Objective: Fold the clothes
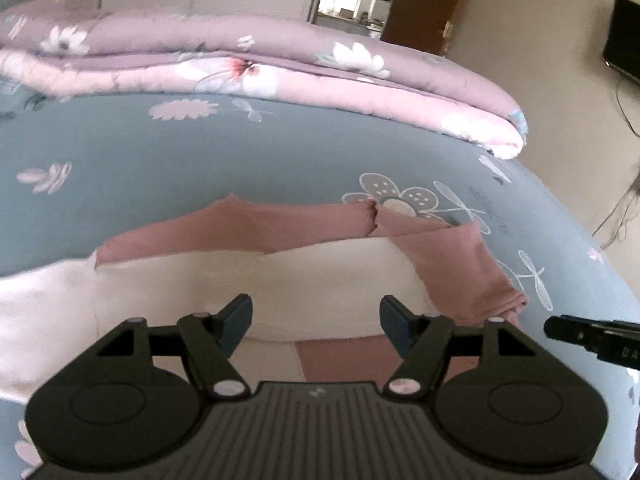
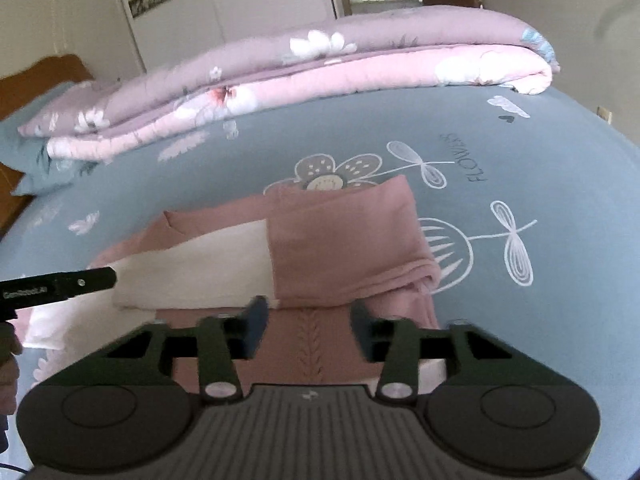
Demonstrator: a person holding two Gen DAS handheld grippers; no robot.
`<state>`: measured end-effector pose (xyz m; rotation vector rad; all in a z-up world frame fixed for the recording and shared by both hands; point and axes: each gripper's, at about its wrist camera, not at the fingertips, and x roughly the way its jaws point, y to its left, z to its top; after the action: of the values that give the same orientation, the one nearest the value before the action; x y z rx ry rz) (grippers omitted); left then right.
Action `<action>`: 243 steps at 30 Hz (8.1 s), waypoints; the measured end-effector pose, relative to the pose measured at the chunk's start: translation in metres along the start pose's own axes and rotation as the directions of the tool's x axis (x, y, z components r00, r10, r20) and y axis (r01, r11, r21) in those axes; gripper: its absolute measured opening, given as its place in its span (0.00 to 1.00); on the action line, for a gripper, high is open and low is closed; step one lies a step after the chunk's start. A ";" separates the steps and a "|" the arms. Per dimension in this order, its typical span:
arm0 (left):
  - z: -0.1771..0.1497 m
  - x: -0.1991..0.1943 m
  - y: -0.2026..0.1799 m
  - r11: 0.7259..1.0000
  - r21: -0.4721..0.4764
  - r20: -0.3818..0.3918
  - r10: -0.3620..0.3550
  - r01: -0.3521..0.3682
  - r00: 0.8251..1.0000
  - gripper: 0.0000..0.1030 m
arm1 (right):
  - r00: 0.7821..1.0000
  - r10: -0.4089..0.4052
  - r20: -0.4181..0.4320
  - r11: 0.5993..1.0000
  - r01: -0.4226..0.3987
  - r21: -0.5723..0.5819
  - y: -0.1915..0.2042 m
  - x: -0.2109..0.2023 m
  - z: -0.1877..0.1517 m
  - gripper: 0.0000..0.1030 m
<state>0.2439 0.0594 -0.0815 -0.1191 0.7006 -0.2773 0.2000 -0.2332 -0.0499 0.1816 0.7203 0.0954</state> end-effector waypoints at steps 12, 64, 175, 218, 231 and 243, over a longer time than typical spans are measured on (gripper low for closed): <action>0.068 0.102 -0.053 0.957 -0.097 -0.223 -0.289 0.274 0.931 0.68 | 1.000 0.021 -0.022 0.993 -0.023 -0.120 0.006 0.072 0.022 0.21; 0.006 0.061 0.057 0.984 -0.085 -0.153 -0.169 0.157 0.974 0.72 | 0.983 0.163 -0.089 0.985 -0.167 -0.038 0.061 0.128 0.015 0.35; -0.173 -0.119 -0.044 0.956 -0.259 -0.312 0.051 -0.137 0.949 0.82 | 0.968 0.130 -0.216 0.981 -0.094 0.171 -0.034 -0.083 -0.136 0.45; -0.155 -0.202 0.220 0.477 -0.849 -0.041 0.368 -0.227 0.929 0.82 | 0.932 0.279 -0.230 0.588 -0.355 -0.727 0.348 0.002 0.016 0.49; -0.203 -0.194 0.323 0.290 -0.954 0.053 0.407 -0.074 0.912 0.83 | 0.872 0.339 -0.352 0.237 -0.441 -0.866 0.548 0.083 -0.051 0.48; -0.238 -0.210 0.357 0.209 -0.973 0.186 0.458 0.099 0.869 0.87 | 0.834 0.352 -0.426 0.070 -0.477 -0.876 0.640 0.126 -0.120 0.46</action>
<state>0.0119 0.4587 -0.2036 -1.3242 0.2965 0.5151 0.1987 0.4282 -0.0934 -0.9232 0.5557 1.1592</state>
